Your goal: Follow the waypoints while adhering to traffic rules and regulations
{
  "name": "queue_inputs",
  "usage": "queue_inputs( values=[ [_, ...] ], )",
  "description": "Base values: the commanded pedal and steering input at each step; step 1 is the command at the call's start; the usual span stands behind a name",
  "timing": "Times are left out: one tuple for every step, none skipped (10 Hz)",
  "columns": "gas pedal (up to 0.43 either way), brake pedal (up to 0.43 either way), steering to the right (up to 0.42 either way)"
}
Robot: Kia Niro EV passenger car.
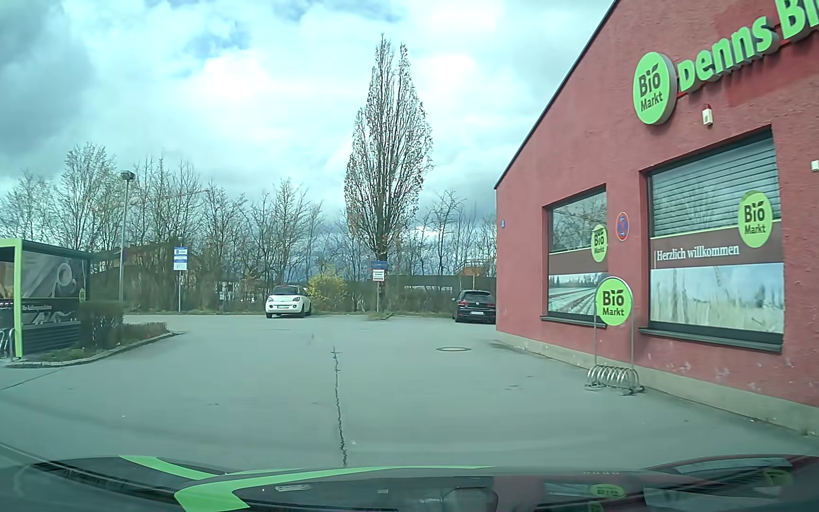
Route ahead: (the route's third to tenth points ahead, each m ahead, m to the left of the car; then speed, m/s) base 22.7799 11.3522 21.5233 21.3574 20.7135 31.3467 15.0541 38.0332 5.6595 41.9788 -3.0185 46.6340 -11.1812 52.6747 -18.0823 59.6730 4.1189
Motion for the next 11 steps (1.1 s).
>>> queue_inputs(
  values=[
    [0.098,0.000,-0.126],
    [0.098,0.000,-0.109],
    [0.098,0.000,-0.092],
    [0.098,0.000,-0.081],
    [0.098,0.000,-0.071],
    [0.079,0.000,-0.061],
    [0.059,0.000,-0.048],
    [0.047,0.000,-0.037],
    [0.047,0.000,-0.021],
    [0.000,0.000,-0.011],
    [0.000,0.000,-0.006]
  ],
)
